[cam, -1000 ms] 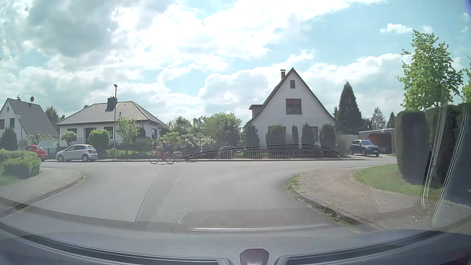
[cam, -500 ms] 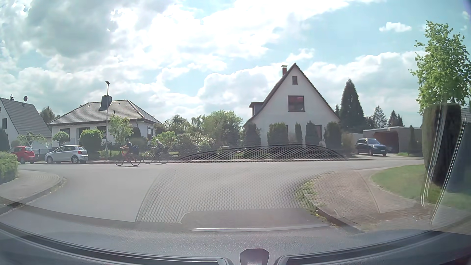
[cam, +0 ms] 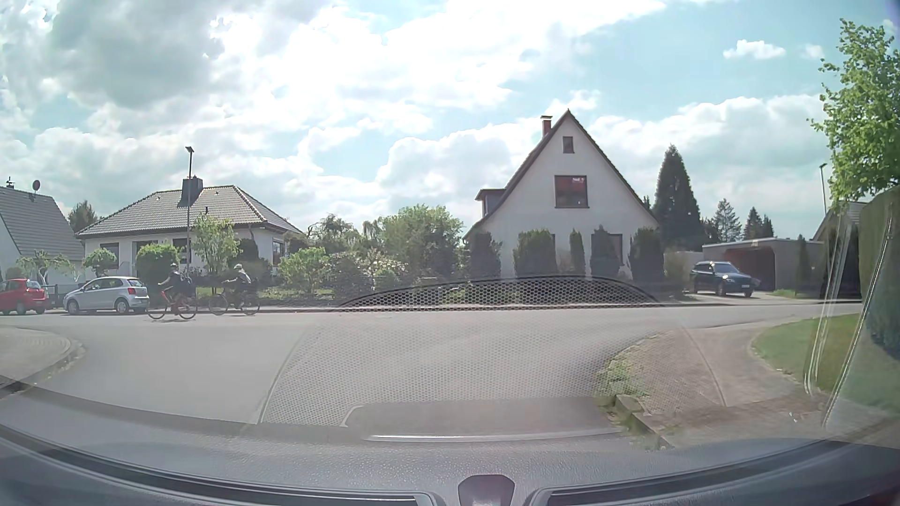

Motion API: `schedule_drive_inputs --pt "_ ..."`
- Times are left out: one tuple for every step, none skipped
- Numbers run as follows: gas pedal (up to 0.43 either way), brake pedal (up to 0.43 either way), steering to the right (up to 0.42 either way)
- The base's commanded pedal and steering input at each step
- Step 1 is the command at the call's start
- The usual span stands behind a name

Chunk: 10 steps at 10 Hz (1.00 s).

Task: Follow the waypoints while adhering to traffic rules and regulations

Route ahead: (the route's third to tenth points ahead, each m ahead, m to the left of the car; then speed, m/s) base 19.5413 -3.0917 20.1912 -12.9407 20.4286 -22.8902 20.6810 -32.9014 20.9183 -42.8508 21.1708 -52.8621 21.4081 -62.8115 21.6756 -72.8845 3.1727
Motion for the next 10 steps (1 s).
schedule_drive_inputs --pt "0.000 0.000 0.004" --pt "0.000 0.000 0.006" --pt "0.000 0.000 0.008" --pt "0.000 0.000 0.012" --pt "0.000 0.000 0.020" --pt "0.000 0.000 0.030" --pt "0.000 0.012 0.038" --pt "0.000 0.012 0.046" --pt "0.000 0.000 0.052" --pt "0.000 0.012 0.058"
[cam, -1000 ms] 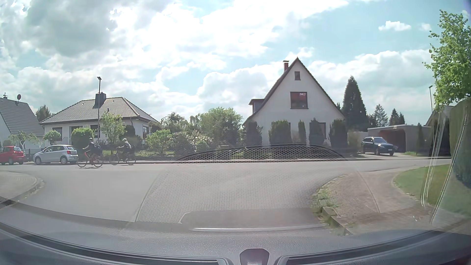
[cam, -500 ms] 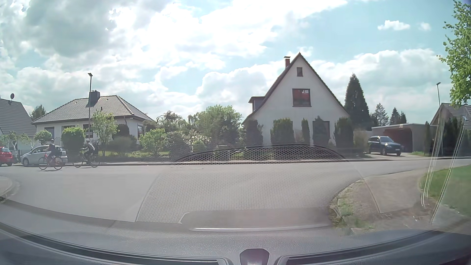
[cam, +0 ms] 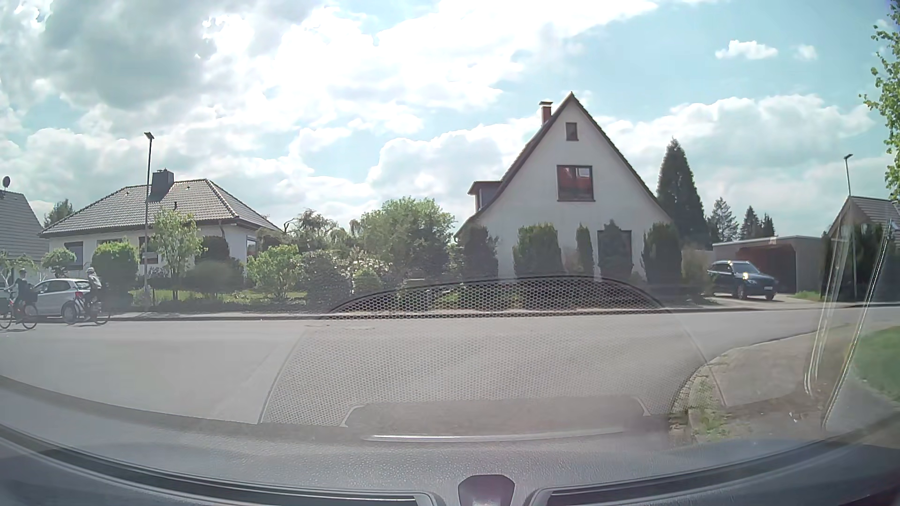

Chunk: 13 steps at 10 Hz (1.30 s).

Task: Follow the waypoints while adhering to traffic rules and regulations

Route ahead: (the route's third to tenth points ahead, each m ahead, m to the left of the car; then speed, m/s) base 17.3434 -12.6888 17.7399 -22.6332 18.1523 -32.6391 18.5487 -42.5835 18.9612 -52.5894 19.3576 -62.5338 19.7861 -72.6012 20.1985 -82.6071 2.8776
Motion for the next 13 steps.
schedule_drive_inputs --pt "0.000 0.018 0.067" --pt "0.000 0.043 0.071" --pt "0.000 0.091 0.077" --pt "0.000 0.110 0.083" --pt "0.000 0.128 0.088" --pt "0.000 0.159 0.093" --pt "0.000 0.201 0.098" --pt "0.000 0.207 0.103" --pt "0.000 0.207 0.106" --pt "0.000 0.201 0.110" --pt "0.000 0.195 0.111" --pt "0.000 0.183 0.114" --pt "0.000 0.171 0.120"
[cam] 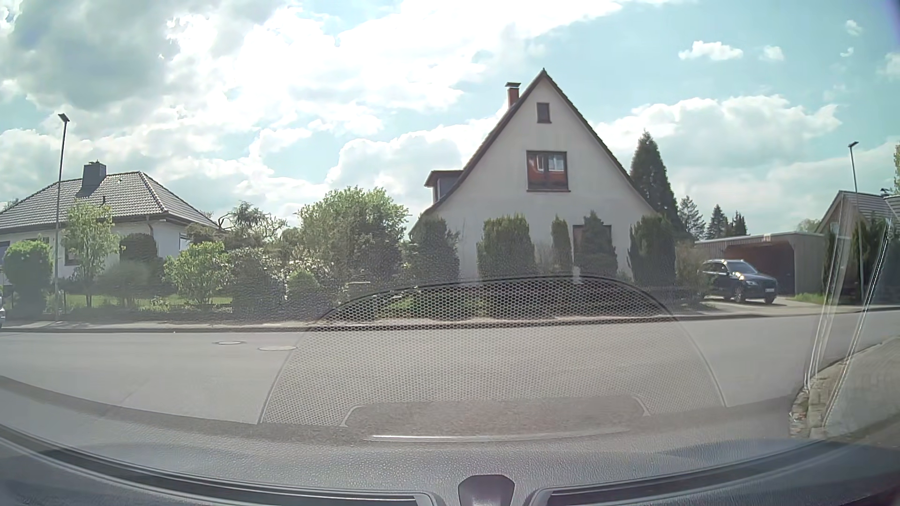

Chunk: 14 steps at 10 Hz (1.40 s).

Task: Follow the waypoints while adhering to traffic rules and regulations

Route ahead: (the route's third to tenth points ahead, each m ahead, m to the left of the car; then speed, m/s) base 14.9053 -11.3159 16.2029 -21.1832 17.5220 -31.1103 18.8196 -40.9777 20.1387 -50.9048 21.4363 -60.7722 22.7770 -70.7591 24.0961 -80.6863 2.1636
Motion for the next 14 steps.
schedule_drive_inputs --pt "0.000 0.171 0.127" --pt "0.000 0.165 0.138" --pt "0.000 0.171 0.148" --pt "0.000 0.165 0.157" --pt "0.000 0.165 0.166" --pt "0.000 0.165 0.172" --pt "0.000 0.165 0.172" --pt "0.000 0.159 0.172" --pt "0.000 0.152 0.172" --pt "0.000 0.152 0.172" --pt "0.000 0.152 0.172" --pt "0.000 0.152 0.172" --pt "0.000 0.152 0.172" --pt "0.000 0.152 0.172"
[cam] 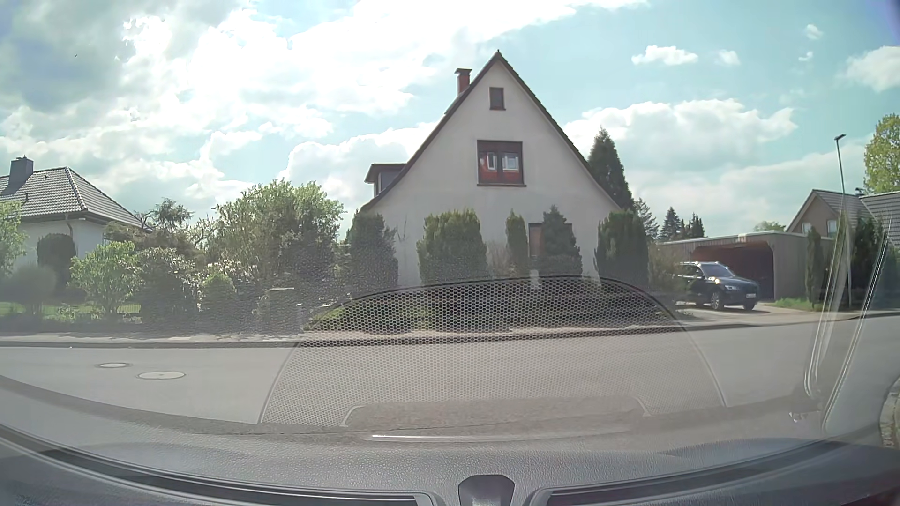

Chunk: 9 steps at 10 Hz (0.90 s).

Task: Follow the waypoints while adhering to traffic rules and regulations

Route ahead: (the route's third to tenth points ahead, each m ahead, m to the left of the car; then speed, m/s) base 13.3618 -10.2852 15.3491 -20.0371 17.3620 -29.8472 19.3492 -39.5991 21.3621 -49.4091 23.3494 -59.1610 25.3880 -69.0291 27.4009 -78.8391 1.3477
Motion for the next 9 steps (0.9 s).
schedule_drive_inputs --pt "0.000 0.152 0.172" --pt "0.000 0.152 0.172" --pt "0.000 0.152 0.173" --pt "0.000 0.152 0.173" --pt "0.000 0.152 0.173" --pt "0.000 0.152 0.173" --pt "0.000 0.146 0.173" --pt "0.000 0.140 0.173" --pt "0.000 0.104 0.174"
